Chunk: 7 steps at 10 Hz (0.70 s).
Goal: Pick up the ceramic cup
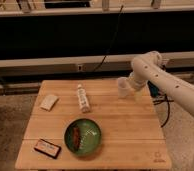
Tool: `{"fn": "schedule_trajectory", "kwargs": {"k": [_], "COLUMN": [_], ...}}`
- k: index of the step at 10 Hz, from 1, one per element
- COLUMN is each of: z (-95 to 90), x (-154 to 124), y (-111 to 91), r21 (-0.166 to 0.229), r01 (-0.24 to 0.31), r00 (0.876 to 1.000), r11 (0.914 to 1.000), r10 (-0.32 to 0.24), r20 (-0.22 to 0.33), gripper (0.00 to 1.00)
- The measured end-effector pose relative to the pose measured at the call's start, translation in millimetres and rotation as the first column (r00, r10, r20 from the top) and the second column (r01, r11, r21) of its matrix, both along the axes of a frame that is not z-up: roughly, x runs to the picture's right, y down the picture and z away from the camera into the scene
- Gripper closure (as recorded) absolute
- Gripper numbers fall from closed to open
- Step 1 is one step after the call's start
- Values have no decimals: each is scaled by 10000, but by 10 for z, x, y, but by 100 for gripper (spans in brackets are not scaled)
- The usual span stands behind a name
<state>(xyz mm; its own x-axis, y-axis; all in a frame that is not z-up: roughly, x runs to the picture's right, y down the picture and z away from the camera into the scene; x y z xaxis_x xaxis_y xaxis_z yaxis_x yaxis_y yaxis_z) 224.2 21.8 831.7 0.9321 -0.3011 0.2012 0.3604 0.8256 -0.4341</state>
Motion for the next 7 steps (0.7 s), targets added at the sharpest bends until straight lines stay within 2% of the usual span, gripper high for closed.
{"fn": "schedule_trajectory", "kwargs": {"k": [7], "z": [177], "x": [0], "y": [70], "r21": [13], "r01": [84], "r00": [9996], "r11": [10000], "r10": [-84], "r20": [276], "gripper": [20]}}
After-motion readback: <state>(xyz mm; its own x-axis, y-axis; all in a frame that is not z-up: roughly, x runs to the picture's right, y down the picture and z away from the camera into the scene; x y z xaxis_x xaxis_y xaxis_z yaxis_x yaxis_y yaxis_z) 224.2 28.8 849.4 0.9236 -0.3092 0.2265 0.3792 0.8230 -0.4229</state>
